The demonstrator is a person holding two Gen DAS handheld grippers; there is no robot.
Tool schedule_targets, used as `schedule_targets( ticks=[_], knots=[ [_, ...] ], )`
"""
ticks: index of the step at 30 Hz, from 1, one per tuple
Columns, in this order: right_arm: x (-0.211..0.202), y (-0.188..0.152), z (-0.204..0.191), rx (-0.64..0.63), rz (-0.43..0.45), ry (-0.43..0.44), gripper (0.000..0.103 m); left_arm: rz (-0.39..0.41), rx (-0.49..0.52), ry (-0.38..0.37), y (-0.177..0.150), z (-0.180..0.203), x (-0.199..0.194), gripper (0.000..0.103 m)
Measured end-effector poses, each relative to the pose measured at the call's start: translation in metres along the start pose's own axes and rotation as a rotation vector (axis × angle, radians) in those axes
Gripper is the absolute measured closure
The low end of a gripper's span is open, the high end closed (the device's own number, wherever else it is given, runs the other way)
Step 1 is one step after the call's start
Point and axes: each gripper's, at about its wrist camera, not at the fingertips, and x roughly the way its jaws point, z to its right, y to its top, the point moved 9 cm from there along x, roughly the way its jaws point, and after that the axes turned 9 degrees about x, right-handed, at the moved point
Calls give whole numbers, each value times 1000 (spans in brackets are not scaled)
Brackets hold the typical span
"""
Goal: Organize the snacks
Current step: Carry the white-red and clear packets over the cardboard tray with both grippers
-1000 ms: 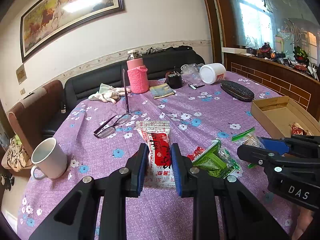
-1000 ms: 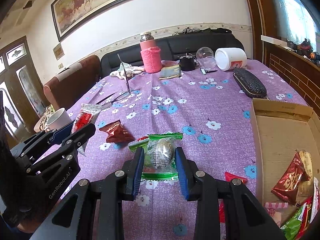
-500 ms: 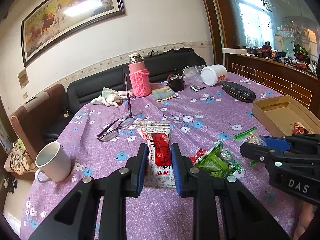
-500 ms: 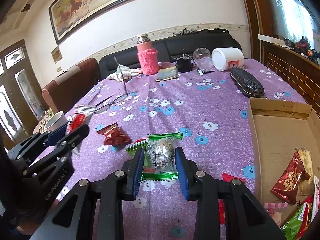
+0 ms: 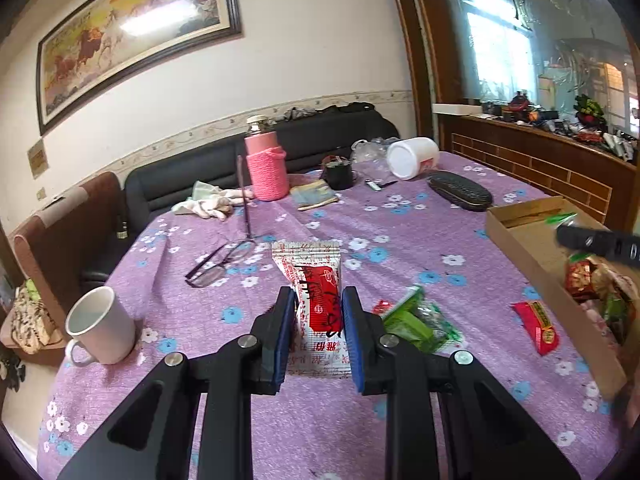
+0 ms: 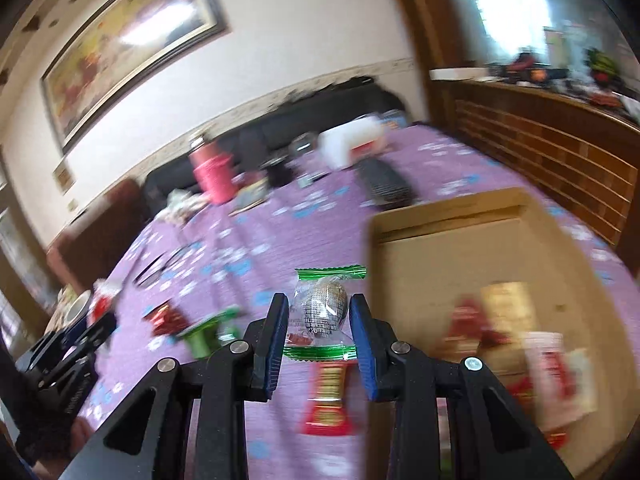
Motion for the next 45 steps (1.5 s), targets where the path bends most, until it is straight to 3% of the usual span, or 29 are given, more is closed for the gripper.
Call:
schedule_targets(
  ticks=[4,8,14,21,27,33,45],
  knots=[
    [-23,17,63,103,59,-82,69,6,13,-59,2,14,-2,80],
    [-25,18,110,192,52,-129,69,-24,-10,-138,5,30,-3,80],
    [-27,21,126,292,46,-69,69,-32,20,-200,22,69,-14,80],
    [-26,14,143,352,12,-90,69,-64,43,-402,45,165,-20,80],
    [-25,7,158,419,-10,-100,69,-112,115,-536,43,258,-20,80],
    [-29,6,166,432,-12,-123,69,-175,140,-555,28,288,-3,80],
    [-29,7,162,379,-12,-176,68,-153,122,-524,23,279,10,76]
  ],
)
